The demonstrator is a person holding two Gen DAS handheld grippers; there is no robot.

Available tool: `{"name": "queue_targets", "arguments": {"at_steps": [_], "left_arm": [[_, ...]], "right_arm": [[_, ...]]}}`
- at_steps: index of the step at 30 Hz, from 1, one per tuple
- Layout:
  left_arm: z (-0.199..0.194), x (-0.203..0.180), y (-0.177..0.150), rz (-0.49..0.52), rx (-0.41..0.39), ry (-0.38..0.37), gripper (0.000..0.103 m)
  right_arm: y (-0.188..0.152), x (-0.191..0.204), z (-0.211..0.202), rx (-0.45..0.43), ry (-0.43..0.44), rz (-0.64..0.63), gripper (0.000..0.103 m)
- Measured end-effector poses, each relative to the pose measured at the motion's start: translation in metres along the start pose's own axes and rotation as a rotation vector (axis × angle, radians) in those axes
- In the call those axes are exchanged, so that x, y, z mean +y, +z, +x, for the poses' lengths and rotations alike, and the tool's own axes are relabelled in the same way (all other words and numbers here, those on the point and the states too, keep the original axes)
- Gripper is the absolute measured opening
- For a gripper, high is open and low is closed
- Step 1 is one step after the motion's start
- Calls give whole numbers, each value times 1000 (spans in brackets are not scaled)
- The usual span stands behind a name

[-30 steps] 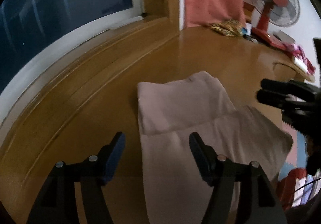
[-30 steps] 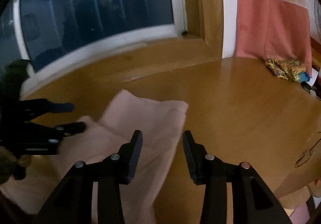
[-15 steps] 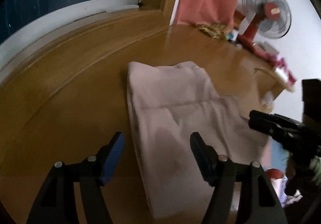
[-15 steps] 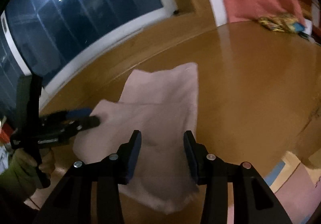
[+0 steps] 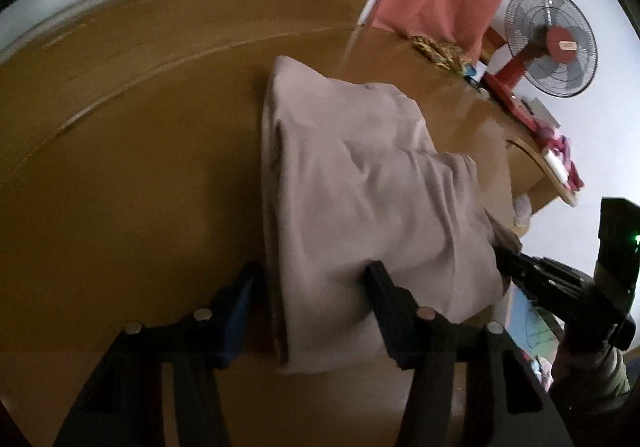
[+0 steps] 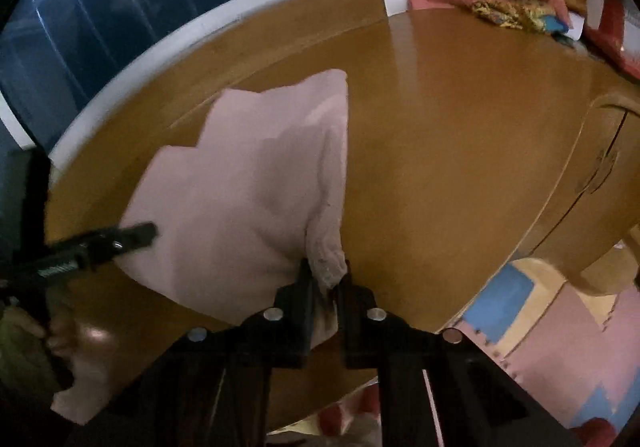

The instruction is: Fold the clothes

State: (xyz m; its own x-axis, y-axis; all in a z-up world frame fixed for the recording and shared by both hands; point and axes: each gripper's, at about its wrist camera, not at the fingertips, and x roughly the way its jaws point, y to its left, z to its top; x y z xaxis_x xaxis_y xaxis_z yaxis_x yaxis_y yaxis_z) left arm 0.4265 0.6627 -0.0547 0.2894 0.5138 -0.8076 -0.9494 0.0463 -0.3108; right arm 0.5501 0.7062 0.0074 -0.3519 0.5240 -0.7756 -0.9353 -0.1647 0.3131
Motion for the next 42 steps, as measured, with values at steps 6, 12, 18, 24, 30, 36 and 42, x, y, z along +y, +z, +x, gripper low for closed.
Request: {"name": "queue_targets", "arguments": {"at_steps": [6, 12, 18, 24, 30, 36, 42], "left_arm": [[-11, -4, -2, 20, 5, 50, 34], [-49, -30, 10, 141, -108, 124, 34], [-1, -41, 37, 146, -99, 4, 39], [18, -23, 28, 159, -67, 50, 40], [-10, -29, 34, 126, -81, 75, 37], [6, -44, 50, 157, -102, 39, 38], [23, -14, 43, 123, -73, 143, 50]], "right_arm": [[-1, 16, -1, -9, -60, -72, 9], [9, 35, -36, -157, -71, -151, 17], [35, 39, 15, -106, 144, -155, 17], [29, 10, 41, -50, 8, -174, 6], [42, -7, 17, -91, -31, -141, 10], [69, 27, 51, -86, 86, -217, 10], [76, 10, 79, -51, 58, -215, 0]]}}
